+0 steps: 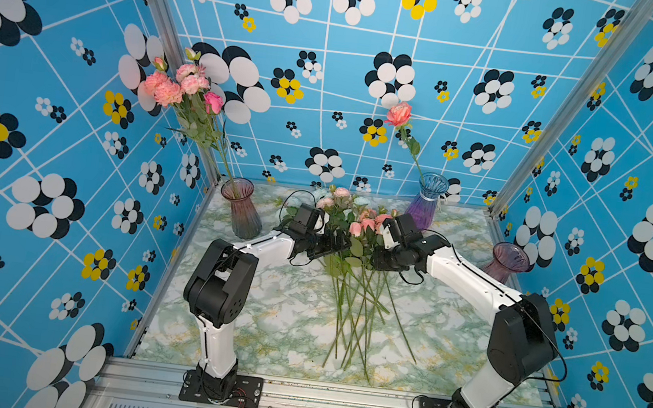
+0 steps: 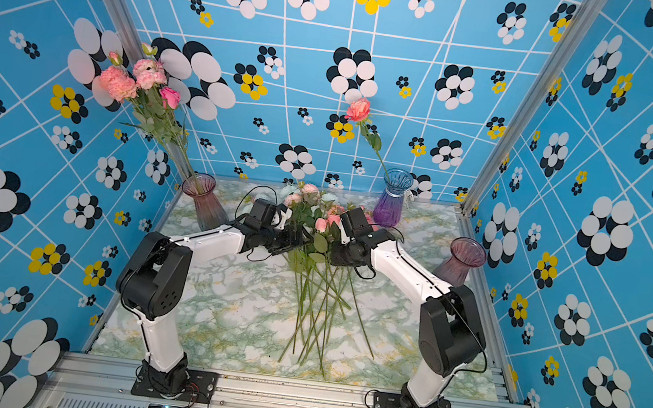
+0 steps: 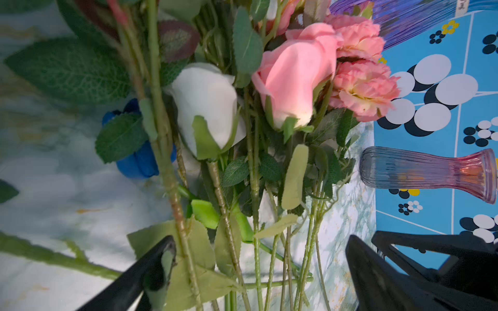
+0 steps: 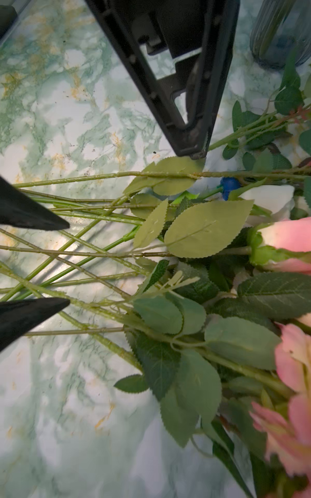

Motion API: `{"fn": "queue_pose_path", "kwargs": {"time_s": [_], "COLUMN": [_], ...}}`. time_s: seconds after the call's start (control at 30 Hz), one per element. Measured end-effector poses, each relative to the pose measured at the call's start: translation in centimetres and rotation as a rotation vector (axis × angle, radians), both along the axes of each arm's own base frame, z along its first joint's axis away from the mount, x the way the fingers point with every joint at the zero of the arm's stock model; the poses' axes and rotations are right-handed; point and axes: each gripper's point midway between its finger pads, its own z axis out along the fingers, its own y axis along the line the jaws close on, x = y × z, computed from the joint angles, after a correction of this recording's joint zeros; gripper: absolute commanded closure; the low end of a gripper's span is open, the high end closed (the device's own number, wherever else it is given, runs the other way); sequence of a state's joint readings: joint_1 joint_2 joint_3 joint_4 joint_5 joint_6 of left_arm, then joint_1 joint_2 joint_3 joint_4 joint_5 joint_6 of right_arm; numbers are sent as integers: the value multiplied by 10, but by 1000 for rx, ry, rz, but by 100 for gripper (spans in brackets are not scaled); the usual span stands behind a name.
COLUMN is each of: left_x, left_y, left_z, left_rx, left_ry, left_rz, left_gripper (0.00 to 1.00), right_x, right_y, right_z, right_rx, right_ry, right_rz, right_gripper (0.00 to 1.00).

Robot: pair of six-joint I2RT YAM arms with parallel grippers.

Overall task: Place the pink flowers into the vase
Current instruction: Pick up the flower at the center of the board.

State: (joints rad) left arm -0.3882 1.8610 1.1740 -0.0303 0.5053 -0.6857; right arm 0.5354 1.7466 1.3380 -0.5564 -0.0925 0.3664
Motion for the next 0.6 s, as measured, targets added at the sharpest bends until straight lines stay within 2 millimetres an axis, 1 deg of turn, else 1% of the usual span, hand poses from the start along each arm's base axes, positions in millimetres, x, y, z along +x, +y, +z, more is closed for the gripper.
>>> {"fn": "queue_pose_path", "kwargs": {"time_s": [0.07,0.17,0.3,0.4,0.5,0.6], "left_x": [-8,-14,-15,-15,-16,-19], "left_y": [3,6,7,7,8,9], "left_z": [-9,-16,-14,-10,-7,-8], "left_rx": [7,13,13,12,13,16], "left_ry": [24,40,34,26,15,18], "left_rz": [3,4,3,4,5,2], "left_gripper": [1,1,2,2,2,3], "right_x": [3,4,4,9,11,9], "right_y": [5,12,20,25,27,27], "right_z": [-15,-31,-40,-45,-53,-65], "right_rx": [0,-6,-5,-2,-8,-22], "right_ry": [31,65,86,94,108,132], "right_rz": [4,14,29,34,32,33], "right_gripper": [61,61,61,63,66,70]}}
